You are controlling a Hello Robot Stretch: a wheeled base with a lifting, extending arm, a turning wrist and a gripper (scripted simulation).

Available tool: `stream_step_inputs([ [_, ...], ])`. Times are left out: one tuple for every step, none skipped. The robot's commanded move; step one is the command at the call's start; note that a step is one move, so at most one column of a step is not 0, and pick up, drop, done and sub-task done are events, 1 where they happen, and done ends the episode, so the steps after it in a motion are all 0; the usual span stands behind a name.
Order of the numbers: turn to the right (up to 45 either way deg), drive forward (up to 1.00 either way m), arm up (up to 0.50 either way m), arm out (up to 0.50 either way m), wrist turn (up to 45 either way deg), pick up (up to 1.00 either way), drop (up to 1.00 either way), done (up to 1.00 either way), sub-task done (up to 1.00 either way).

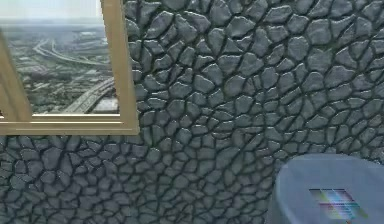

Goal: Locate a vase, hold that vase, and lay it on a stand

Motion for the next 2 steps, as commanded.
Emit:
stream_step_inputs([
  [-45.0,0.0,0.0,0.0,0.0,0.0,0.0,0.0,0.0],
  [-45.0,0.0,0.0,0.0,0.0,0.0,0.0,0.0,0.0],
])
